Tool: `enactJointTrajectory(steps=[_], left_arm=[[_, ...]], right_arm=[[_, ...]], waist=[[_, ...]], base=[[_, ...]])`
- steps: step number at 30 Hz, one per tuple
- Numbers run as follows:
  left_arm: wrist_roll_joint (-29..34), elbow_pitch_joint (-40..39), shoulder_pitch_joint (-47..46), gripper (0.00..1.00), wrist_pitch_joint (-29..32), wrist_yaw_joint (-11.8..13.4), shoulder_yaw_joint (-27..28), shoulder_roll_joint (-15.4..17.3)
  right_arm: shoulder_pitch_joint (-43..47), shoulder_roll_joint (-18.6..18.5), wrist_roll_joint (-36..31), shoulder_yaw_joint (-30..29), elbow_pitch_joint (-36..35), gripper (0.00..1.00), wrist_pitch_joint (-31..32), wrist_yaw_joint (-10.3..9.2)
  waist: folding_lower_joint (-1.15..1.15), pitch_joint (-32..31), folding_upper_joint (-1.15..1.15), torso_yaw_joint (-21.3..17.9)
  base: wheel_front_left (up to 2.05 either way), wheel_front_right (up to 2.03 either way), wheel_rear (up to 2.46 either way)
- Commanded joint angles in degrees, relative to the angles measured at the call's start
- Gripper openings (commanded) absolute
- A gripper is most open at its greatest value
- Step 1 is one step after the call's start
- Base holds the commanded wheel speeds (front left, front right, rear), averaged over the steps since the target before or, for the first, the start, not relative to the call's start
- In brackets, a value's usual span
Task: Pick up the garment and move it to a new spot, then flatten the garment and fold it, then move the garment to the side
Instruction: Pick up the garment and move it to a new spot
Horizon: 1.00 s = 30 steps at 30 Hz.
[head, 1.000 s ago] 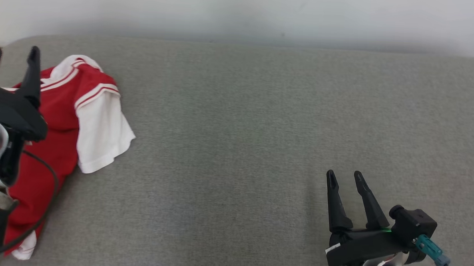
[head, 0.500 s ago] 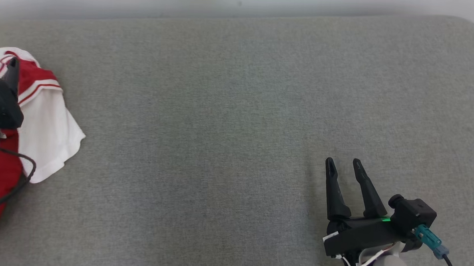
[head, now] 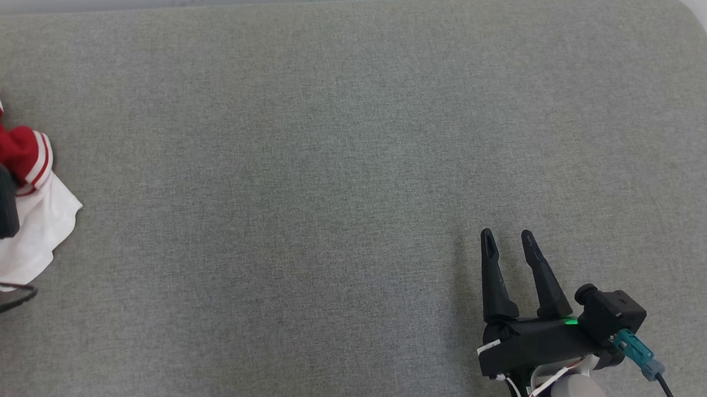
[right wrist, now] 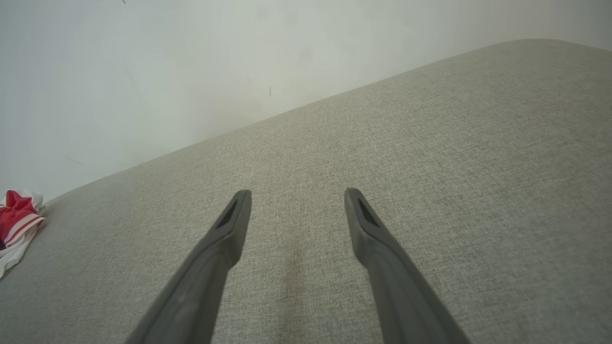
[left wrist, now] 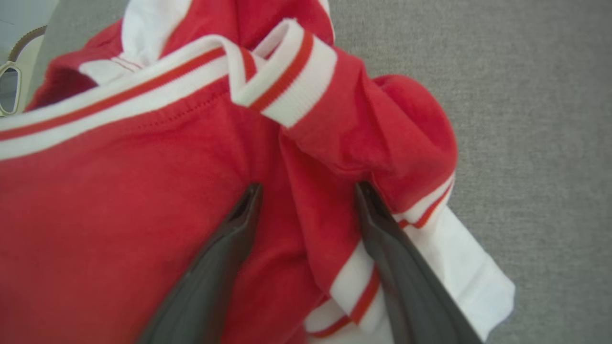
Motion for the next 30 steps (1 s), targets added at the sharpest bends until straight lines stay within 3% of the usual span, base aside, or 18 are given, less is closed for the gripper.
enactJointTrajectory(steps=[1, 5, 6, 7, 8, 23, 30], left_arm=[[1.07, 1.07, 0.08, 1.00, 1.47, -0.34, -1.01, 0.90], [1.48, 1.94, -0.20, 1.00, 2.33, -0.53, -1.98, 0.50], [1.83, 2.04, -0.22, 0.65, 2.06, -0.50, -2.33, 0.68], [1.96, 1.97, -0.25, 0.36, 1.50, -0.81, -2.64, 0.91], [1.89, 1.83, -0.35, 0.00, 0.62, -0.82, -2.75, 1.09], [2.92, -2.16, -3.77, 0.00, -17.95, -3.53, -5.23, -2.48], [0.88, -7.23, -6.14, 0.00, -21.93, -5.42, -6.27, -5.81]], right_arm=[[-0.71, -0.10, 0.32, 0.11, 0.14, 1.00, -0.32, 0.04], [-1.04, -0.10, 0.32, -0.06, 0.39, 1.00, -0.36, 0.04], [-1.03, -0.10, 0.28, -0.11, 0.45, 1.00, -0.38, 0.04], [-0.96, -0.10, 0.19, -0.18, 0.51, 1.00, -0.41, 0.04], [-0.84, -0.10, 0.09, -0.24, 0.58, 1.00, -0.43, 0.04], [1.89, -0.14, -1.50, -1.80, 1.00, 1.00, 0.60, 0.04], [3.50, -0.12, -1.82, -2.76, 0.19, 1.00, 1.66, 0.04]], waist=[[0.00, 0.11, -0.01, -0.15], [0.00, 0.13, -0.01, -0.14], [0.00, 0.09, -0.01, -0.10], [0.00, 0.05, -0.01, -0.04], [0.00, -0.05, -0.01, 0.06], [0.00, -6.48, -0.01, 5.55], [0.00, -8.92, -0.01, 7.33]], base=[[0.00, 0.00, 0.00], [0.00, 0.00, 0.00], [0.00, 0.00, 0.00], [0.00, 0.00, 0.00], [0.00, 0.00, 0.00], [0.00, 0.00, 0.00], [0.00, 0.00, 0.00]])
